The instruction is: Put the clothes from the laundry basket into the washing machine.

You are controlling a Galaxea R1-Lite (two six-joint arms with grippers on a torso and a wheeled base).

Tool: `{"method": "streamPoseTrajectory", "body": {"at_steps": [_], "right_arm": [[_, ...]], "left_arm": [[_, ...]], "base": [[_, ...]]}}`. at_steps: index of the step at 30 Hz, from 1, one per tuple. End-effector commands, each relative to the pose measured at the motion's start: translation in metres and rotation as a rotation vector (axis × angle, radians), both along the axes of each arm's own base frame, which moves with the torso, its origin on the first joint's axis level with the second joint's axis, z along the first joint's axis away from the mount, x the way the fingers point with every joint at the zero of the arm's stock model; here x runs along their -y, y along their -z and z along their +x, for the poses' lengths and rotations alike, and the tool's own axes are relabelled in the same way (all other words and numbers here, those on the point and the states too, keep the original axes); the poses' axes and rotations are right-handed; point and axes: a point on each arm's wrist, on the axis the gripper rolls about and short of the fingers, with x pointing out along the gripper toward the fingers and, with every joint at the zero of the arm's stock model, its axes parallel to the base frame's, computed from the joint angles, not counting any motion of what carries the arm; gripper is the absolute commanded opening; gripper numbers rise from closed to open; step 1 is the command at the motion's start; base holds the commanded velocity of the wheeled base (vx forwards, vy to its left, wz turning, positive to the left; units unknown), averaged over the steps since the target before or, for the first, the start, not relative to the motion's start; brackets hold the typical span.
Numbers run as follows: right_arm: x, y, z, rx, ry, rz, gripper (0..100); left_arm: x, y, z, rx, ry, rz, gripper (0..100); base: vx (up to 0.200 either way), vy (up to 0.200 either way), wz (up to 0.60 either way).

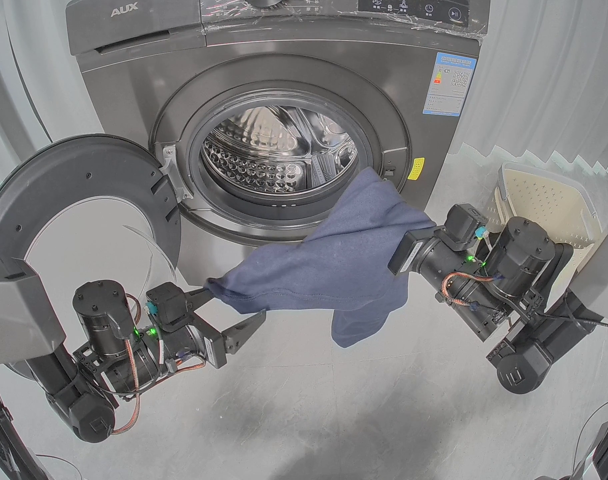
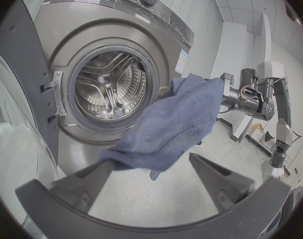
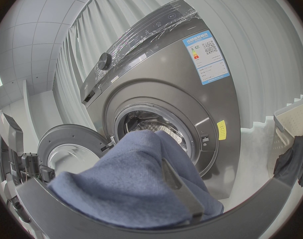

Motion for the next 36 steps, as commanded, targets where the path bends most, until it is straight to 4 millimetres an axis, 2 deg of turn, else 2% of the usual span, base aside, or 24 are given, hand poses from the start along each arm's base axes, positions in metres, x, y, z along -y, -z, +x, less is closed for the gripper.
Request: {"method": "streamPoseTrajectory", "body": {"at_steps": [1, 2, 8, 12, 15, 17, 21, 26, 31, 36], "right_arm": [[0.004, -0.005, 0.009, 0.024, 0.026, 0.013, 0], [0.006, -0.007, 0.018, 0.036, 0.045, 0.017, 0], [0.001, -0.015, 0.029, 0.073, 0.051, 0.037, 0], [-0.006, -0.016, 0.027, 0.077, 0.032, 0.041, 0], [-0.018, -0.007, 0.024, 0.058, 0.002, 0.028, 0], [-0.034, 0.006, 0.021, 0.037, -0.036, 0.007, 0], [-0.055, 0.018, 0.018, 0.020, -0.084, -0.006, 0], [-0.076, 0.027, 0.013, 0.022, -0.130, -0.020, 0], [-0.094, 0.027, 0.002, 0.030, -0.180, -0.013, 0], [-0.106, 0.021, -0.006, 0.048, -0.213, 0.004, 0]], "left_arm": [[0.002, 0.003, -0.007, -0.018, 0.030, 0.011, 100], [0.004, 0.005, -0.013, -0.031, 0.051, 0.018, 100], [0.014, 0.008, -0.023, -0.044, 0.104, 0.030, 100], [0.016, 0.007, -0.023, -0.039, 0.110, 0.029, 100], [0.018, 0.006, -0.022, -0.031, 0.110, 0.025, 100], [0.020, 0.002, -0.018, -0.011, 0.108, 0.013, 100], [0.023, -0.005, -0.012, 0.025, 0.103, -0.009, 100], [0.026, -0.010, -0.007, 0.049, 0.101, -0.026, 100], [0.028, -0.018, -0.006, 0.074, 0.104, -0.045, 100], [0.032, -0.014, -0.009, 0.062, 0.123, -0.039, 100]], "base": [[0.000, 0.000, 0.00], [0.000, 0.000, 0.00], [0.000, 0.000, 0.00], [0.000, 0.000, 0.00], [0.000, 0.000, 0.00], [0.000, 0.000, 0.00], [0.000, 0.000, 0.00], [0.000, 0.000, 0.00], [0.000, 0.000, 0.00], [0.000, 0.000, 0.00]]}}
